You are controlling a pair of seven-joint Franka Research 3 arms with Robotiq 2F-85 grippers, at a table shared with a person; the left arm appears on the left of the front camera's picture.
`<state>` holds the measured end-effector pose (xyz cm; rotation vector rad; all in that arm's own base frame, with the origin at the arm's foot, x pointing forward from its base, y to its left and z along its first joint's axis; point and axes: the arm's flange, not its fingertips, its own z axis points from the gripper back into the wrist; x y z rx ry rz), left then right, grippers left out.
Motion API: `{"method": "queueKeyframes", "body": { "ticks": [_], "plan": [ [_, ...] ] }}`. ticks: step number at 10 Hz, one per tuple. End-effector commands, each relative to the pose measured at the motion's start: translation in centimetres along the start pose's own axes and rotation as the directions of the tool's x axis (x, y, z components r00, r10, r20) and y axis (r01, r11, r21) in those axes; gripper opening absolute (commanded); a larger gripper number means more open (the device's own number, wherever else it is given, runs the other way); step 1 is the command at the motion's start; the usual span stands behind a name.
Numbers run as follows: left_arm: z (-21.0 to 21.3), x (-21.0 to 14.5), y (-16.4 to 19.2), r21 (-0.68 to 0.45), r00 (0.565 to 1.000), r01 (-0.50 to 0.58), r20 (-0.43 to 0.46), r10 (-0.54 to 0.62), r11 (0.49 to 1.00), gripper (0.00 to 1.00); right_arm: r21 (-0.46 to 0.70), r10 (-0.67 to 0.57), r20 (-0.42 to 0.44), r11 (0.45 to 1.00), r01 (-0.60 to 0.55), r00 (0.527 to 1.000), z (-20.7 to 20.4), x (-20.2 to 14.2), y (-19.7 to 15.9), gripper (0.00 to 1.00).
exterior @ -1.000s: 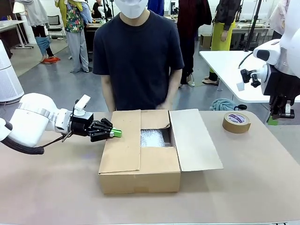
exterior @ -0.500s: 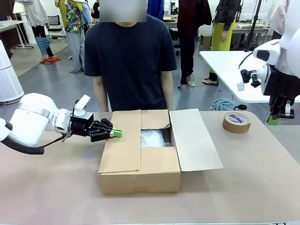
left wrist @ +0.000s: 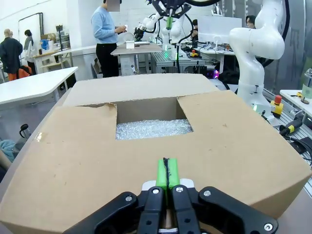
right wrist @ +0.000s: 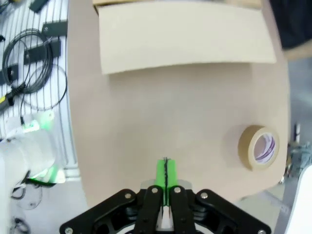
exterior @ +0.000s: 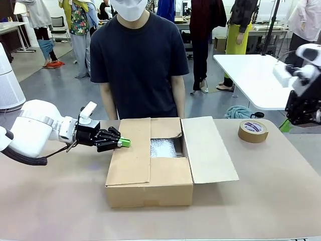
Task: Wrap the clocks to prevent damage.
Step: Push the left (or right) flap of the Package Box to close it.
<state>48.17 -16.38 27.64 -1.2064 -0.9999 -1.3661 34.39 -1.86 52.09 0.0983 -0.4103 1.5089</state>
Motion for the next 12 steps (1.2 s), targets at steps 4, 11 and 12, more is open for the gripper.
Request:
{"method": "queueKeyframes", "body": {
  "ticks": [4, 11, 12],
  "plan": [
    [-0.2, -0.2, 0.1, 0.017, 1.000, -0.012, -0.022, 0.012, 1.000, 0.00, -0.045, 0.178, 0.595, 0.981, -0.188, 0.783, -8.3, -8.8, -3.5, 0.01],
    [-0.2, -0.2, 0.1, 0.017, 1.000, -0.012, -0.022, 0.012, 1.000, 0.00, 0.043, -0.039, 0.622, 0.999, 0.016, 0.782, -16.8, -5.0, -3.7, 0.01],
    [-0.2, -0.2, 0.1, 0.017, 1.000, -0.012, -0.022, 0.012, 1.000, 0.00, 0.043, -0.039, 0.622, 0.999, 0.016, 0.782, -16.8, -5.0, -3.7, 0.01]
  ]
}}
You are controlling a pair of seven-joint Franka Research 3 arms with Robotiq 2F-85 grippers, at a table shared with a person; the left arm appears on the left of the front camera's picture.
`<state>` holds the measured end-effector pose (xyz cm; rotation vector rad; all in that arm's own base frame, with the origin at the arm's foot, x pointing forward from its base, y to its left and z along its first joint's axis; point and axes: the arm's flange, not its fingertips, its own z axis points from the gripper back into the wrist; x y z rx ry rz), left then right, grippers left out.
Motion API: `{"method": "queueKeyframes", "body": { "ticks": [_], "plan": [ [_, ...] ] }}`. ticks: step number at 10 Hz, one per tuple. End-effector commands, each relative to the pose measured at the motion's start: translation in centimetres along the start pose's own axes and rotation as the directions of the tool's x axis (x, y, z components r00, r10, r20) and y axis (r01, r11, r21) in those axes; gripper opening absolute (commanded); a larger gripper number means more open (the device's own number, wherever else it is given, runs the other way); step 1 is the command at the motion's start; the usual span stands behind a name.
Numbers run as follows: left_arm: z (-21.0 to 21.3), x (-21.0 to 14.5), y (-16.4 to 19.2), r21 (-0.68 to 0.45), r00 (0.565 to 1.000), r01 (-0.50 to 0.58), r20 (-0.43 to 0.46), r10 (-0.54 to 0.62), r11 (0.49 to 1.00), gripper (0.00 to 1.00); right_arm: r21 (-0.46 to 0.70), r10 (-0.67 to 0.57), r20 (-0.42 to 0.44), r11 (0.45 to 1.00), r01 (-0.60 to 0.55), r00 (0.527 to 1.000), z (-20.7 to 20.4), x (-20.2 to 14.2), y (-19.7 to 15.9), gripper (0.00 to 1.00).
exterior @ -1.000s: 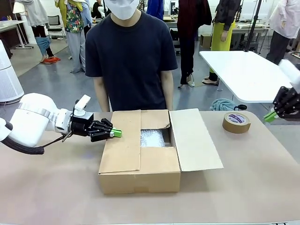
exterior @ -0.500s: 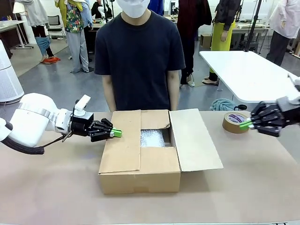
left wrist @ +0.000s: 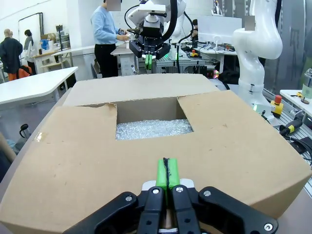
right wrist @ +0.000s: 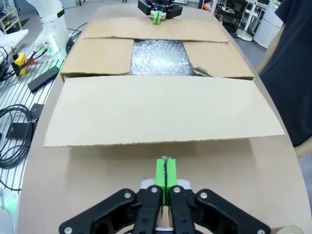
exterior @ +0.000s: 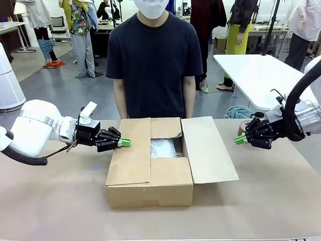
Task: Wrap the clocks to prevent damage.
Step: Push the left (or right) flap of the Package Box to close it.
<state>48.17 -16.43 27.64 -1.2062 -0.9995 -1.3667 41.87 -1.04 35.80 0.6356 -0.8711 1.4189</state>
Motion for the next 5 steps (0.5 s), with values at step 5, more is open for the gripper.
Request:
{"method": "queueKeyframes", "body": {
  "ticks": [5],
  "plan": [
    [-0.21, -0.22, 0.09, 0.018, 1.000, -0.012, -0.022, 0.012, 1.000, 0.00, 0.000, 0.001, 0.011, 1.000, -0.001, 1.000, 0.81, -0.40, 0.23, 0.01]
  ]
}}
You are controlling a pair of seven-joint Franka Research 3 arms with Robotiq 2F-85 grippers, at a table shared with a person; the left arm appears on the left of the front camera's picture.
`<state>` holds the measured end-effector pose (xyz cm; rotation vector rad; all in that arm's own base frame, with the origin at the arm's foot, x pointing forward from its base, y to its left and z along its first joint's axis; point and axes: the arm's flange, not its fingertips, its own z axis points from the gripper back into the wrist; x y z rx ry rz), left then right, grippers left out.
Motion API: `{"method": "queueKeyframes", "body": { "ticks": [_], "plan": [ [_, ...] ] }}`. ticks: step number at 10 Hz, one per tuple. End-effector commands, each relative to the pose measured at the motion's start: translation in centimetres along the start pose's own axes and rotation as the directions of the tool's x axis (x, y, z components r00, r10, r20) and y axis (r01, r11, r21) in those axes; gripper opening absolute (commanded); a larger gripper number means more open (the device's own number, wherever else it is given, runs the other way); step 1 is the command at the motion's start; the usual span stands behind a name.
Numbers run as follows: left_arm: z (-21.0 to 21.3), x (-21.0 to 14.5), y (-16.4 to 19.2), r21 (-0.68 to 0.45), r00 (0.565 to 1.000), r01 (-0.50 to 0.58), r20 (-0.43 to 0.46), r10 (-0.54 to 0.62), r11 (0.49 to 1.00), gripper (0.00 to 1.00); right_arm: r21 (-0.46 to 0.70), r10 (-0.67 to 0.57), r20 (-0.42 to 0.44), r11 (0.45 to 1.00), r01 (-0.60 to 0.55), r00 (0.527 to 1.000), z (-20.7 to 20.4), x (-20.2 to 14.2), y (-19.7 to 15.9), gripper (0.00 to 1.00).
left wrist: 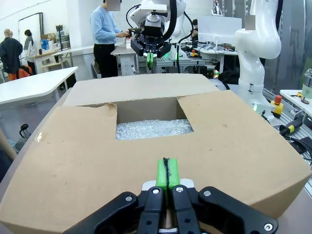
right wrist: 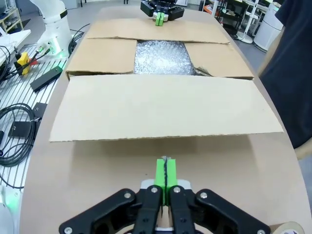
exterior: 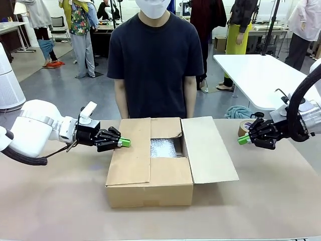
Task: Wrap the clocks to prevent damage.
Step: Push the left (or right) flap of the Package Box to close it.
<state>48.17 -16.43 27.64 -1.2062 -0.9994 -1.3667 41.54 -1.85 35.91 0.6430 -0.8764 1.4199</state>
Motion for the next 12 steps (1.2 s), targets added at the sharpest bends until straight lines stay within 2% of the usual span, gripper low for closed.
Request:
{"method": "queueKeyframes", "body": {
  "ticks": [1, 5, 8, 10, 12],
  "plan": [
    [-0.2, -0.2, 0.1, 0.018, 1.000, -0.012, -0.022, 0.012, 1.000, 0.00, 0.033, -0.053, 0.076, 0.998, 0.051, 0.996, -0.8, -2.2, -1.4, 0.01],
    [-0.2, -0.2, 0.1, 0.018, 1.000, -0.012, -0.022, 0.012, 1.000, 0.00, 0.069, -0.107, 0.149, 0.993, 0.098, 0.983, -3.3, -5.8, -3.2, 0.01],
    [-0.2, -0.2, 0.1, 0.018, 1.000, -0.012, -0.022, 0.012, 1.000, 0.00, 0.166, -0.109, 0.226, 0.984, 0.072, 0.968, -6.6, -5.6, -3.4, 0.01],
    [-0.2, -0.2, 0.1, 0.018, 1.000, -0.012, -0.022, 0.012, 1.000, 0.00, 0.263, -0.151, 0.347, 0.963, 0.059, 0.925, -8.5, -5.1, -3.2, 0.01],
    [-0.2, -0.2, 0.1, 0.018, 1.000, -0.012, -0.022, 0.012, 1.000, 0.00, 0.303, -0.180, 0.480, 0.952, 0.030, 0.859, -8.8, -4.1, -2.7, 0.01]
  ]
}}
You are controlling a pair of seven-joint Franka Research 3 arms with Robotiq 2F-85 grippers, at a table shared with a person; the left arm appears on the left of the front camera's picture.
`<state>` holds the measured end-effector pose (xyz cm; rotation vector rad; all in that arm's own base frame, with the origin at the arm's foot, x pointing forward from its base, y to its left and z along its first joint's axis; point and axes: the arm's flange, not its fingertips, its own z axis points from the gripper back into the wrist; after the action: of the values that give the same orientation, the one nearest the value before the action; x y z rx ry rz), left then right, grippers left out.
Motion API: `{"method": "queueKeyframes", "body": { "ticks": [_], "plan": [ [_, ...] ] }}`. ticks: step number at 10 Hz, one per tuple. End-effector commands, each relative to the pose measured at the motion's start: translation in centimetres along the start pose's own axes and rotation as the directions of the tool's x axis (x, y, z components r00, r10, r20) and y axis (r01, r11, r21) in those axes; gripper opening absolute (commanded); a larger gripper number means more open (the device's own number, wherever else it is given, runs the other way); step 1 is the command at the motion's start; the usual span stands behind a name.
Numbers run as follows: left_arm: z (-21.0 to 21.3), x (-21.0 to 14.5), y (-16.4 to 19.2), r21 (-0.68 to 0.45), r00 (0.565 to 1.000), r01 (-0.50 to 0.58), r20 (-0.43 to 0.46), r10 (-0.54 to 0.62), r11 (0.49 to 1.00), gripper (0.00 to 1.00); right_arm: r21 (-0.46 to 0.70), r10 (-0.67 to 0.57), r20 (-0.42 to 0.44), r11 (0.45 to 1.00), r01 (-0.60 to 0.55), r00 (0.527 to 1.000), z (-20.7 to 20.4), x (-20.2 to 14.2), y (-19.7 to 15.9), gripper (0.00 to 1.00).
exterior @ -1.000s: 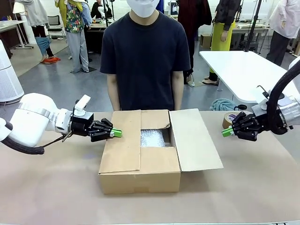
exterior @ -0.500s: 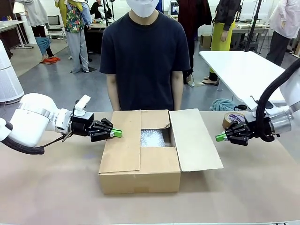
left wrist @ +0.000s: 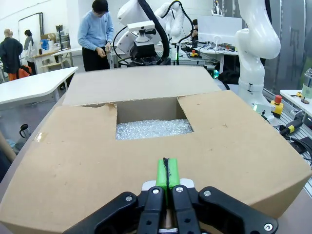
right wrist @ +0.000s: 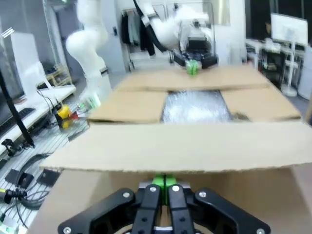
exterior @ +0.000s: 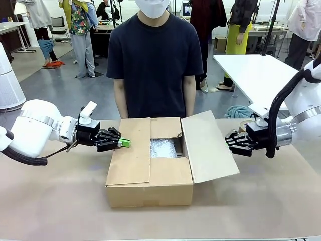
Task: Wrap the clocks to prevent damage.
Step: Push the left (or right) flap of the Package Box to close it.
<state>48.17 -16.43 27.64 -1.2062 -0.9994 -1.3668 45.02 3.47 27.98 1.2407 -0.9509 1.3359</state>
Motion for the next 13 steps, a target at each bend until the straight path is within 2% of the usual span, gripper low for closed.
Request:
{"method": "queueKeyframes", "body": {
  "ticks": [1, 3, 4, 7, 10, 13],
  "plan": [
    [-0.2, -0.2, 0.1, 0.018, 1.000, -0.012, -0.021, 0.012, 1.000, 0.00, 0.003, 0.046, 0.166, 0.999, -0.047, 0.985, 0.5, 0.8, 0.1, 0.01],
    [-0.2, -0.2, 0.1, 0.018, 1.000, -0.012, -0.021, 0.012, 1.000, 0.00, -0.028, 0.100, 0.261, 0.995, -0.096, 0.960, -0.6, 2.1, 1.0, 0.01],
    [-0.2, -0.2, 0.1, 0.018, 1.000, -0.012, -0.021, 0.012, 1.000, 0.00, -0.039, 0.107, 0.280, 0.994, -0.100, 0.954, -1.9, 2.2, 0.7, 0.01],
    [-0.2, -0.2, 0.1, 0.018, 1.000, -0.012, -0.021, 0.012, 1.000, 0.00, -0.005, 0.043, 0.256, 0.999, -0.043, 0.966, -6.3, 1.9, -0.9, 0.01],
    [-0.2, -0.2, 0.1, 0.018, 1.000, -0.012, -0.021, 0.012, 1.000, 0.00, -0.002, 0.045, 0.238, 0.999, -0.046, 0.970, -8.6, 2.1, -1.9, 0.01],
    [-0.2, -0.2, 0.1, 0.018, 1.000, -0.012, -0.021, 0.012, 1.000, 0.00, -0.025, 0.027, 0.215, 0.999, -0.022, 0.976, -10.2, 0.9, -4.3, 0.01]
  ]
}}
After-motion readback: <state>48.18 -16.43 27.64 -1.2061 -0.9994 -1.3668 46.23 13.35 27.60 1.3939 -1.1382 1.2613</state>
